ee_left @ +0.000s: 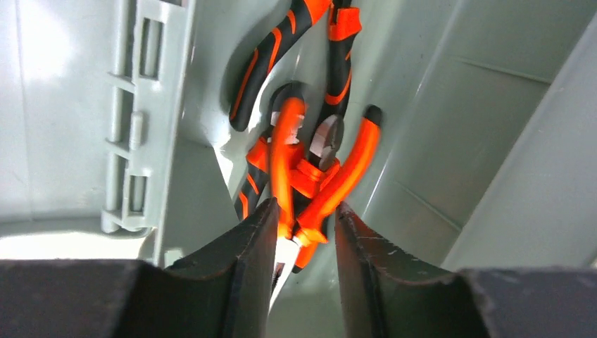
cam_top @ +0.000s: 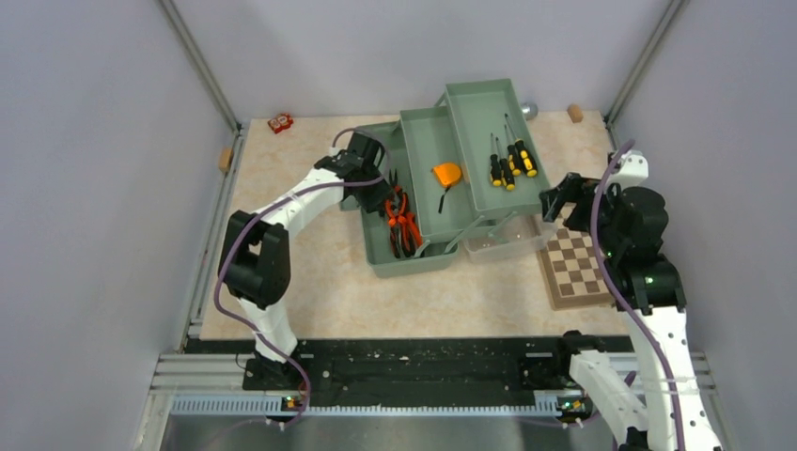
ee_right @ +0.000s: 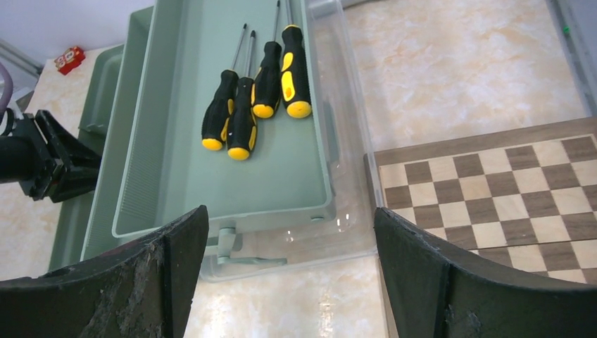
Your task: Pack the tool kit
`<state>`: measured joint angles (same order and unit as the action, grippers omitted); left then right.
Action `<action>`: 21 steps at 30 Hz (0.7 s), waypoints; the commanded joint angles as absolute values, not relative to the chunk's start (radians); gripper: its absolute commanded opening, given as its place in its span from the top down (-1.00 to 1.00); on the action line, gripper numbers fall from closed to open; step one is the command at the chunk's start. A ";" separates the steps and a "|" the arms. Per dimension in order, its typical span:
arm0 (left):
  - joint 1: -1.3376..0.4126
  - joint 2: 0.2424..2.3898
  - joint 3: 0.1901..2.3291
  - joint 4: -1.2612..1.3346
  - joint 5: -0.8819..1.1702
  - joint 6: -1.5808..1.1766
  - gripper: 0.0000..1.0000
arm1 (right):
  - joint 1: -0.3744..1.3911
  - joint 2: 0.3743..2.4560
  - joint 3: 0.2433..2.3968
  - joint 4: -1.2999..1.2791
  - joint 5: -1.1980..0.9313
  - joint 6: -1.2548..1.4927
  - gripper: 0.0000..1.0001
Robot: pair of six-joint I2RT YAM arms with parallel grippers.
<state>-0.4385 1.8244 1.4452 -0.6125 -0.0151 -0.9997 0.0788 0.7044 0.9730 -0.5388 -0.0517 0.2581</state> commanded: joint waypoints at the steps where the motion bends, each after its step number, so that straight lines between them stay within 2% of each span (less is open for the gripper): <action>1: -0.446 1.758 1.434 -0.549 -0.007 -0.978 0.08 | 0.089 0.768 1.011 -0.522 -0.123 0.294 -0.73; 3: -0.445 1.713 1.425 -0.550 -0.027 -0.956 -0.08 | 0.088 0.797 1.033 -0.522 -0.138 0.305 -0.74; 6: -0.442 1.644 1.417 -0.555 -0.059 -0.930 -0.18 | 0.086 0.846 1.074 -0.522 -0.141 0.310 -0.75; 18: -0.435 1.376 1.276 -0.565 -0.183 -0.798 -0.21 | -0.137 1.134 1.303 -0.477 -0.286 0.341 -0.75; 21: -0.422 1.327 1.221 -0.573 -0.182 -0.779 -0.21 | -0.164 1.225 1.351 -0.482 -0.266 0.293 -0.73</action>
<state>-0.4366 1.3891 1.2831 -0.5827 -0.1406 -0.8352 -0.1299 1.1328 1.2694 -0.5159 -0.2424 0.3317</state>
